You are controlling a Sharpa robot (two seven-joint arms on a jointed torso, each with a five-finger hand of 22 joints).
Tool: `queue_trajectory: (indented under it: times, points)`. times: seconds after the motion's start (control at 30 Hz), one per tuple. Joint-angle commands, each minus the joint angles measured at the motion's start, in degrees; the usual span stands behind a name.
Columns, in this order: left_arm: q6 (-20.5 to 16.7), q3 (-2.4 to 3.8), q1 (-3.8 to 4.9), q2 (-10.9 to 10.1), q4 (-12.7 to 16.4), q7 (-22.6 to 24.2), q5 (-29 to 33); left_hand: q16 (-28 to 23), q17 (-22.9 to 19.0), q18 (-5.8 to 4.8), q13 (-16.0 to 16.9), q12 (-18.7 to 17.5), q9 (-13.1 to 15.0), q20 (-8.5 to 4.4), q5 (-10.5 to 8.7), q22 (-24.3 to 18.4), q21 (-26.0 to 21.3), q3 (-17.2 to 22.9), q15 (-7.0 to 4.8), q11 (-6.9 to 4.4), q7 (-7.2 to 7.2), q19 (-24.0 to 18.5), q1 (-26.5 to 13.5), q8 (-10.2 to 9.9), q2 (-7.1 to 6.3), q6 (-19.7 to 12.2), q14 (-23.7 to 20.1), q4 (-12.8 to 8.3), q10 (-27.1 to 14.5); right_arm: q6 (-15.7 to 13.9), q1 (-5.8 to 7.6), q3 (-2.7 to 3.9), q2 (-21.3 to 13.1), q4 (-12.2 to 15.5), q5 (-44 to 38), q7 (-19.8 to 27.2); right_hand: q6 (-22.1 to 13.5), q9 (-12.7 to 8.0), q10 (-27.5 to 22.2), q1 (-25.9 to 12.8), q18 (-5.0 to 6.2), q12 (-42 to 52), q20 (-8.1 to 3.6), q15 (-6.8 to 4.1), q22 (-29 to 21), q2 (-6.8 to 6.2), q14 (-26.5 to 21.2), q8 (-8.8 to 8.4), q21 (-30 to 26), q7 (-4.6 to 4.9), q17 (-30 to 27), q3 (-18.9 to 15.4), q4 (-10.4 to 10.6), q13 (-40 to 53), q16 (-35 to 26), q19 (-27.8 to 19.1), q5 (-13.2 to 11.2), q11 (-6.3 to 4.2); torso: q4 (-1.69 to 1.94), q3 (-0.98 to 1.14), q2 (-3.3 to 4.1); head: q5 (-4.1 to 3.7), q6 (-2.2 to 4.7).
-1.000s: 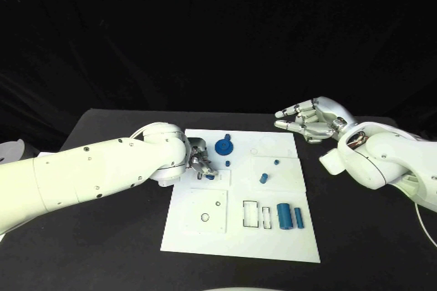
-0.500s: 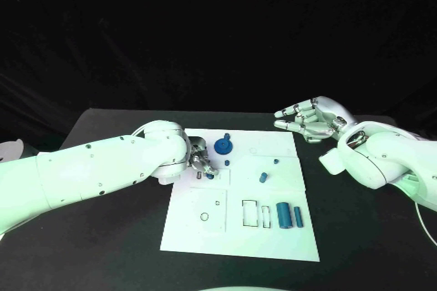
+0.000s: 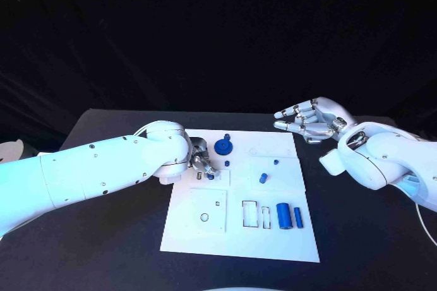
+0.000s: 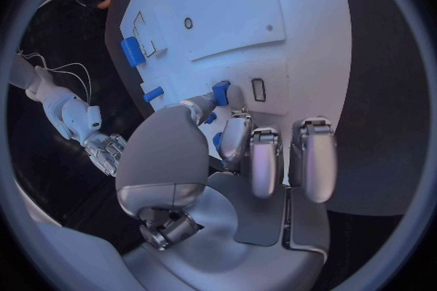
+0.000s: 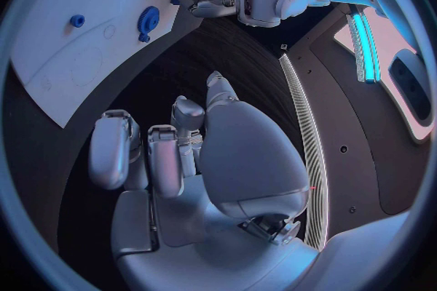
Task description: Assemble the parts on the task board
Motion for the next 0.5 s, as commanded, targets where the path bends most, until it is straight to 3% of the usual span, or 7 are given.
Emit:
queue_trajectory:
  times: [0.03, 0.33, 0.5]
  points:
    - [2.31, -0.30, -0.37, 0.36, -0.30, -3.13, 0.33, 0.18, 15.05, -0.60, 0.12, 0.31, 0.13, -0.25, 0.28, 12.11, 0.20, -0.70, -0.40, -0.14, 0.11, 4.92, -0.83, -0.29, 0.06, 0.40, 6.15, 0.16, 0.48, 0.75, -0.03, 0.00, -0.05, 0.17, -0.04, 0.05, 0.31, 0.08, -0.40, -0.16, 0.98, -0.34, 0.08, -0.02, -0.05, 0.38, 3.99, 0.29, -0.30, 0.03, 6.58, -0.33, 0.06, -0.05, -0.12, -0.45, 0.22, 0.14, -0.01, -0.02, 0.02, 0.01, 0.08]
    - [1.87, -0.30, -0.37, 0.44, -0.99, -3.11, 0.30, 0.18, 15.05, -0.76, 0.67, 0.76, 0.78, -0.30, 0.26, 12.76, 0.66, -6.49, -0.45, -0.21, 0.02, 5.15, -4.04, -0.17, -0.29, 1.21, 6.15, 2.42, 0.87, 0.92, -0.03, 0.00, -0.13, 0.23, -0.01, -0.02, 0.21, 0.06, -0.88, -0.40, 1.13, -1.28, 0.09, 0.01, -0.86, 0.26, 3.80, 0.23, -0.78, 0.07, 5.85, -0.76, 0.11, -0.78, -0.61, -0.83, -0.02, 0.17, 0.05, -0.05, -0.02, 0.02, 0.14]
    - [1.43, -0.23, -0.38, 0.37, -1.07, -3.09, 0.30, 0.18, 15.05, -0.82, 0.76, 0.77, 1.24, -0.37, 0.33, 13.06, 0.86, -11.54, -0.52, -0.27, -0.05, 5.25, -4.27, -0.26, 0.53, 1.36, 6.15, 3.90, 0.95, 1.03, -0.03, 0.00, -0.14, 0.20, -0.01, -0.03, 0.14, 0.05, -1.07, -0.41, 1.18, -1.58, 0.11, 0.03, -1.17, 0.24, 3.73, 0.20, -1.00, 0.09, 5.62, -1.07, 0.03, -1.10, -0.81, -0.97, -0.59, 0.19, 0.03, -0.08, -0.02, 0.03, 0.28]
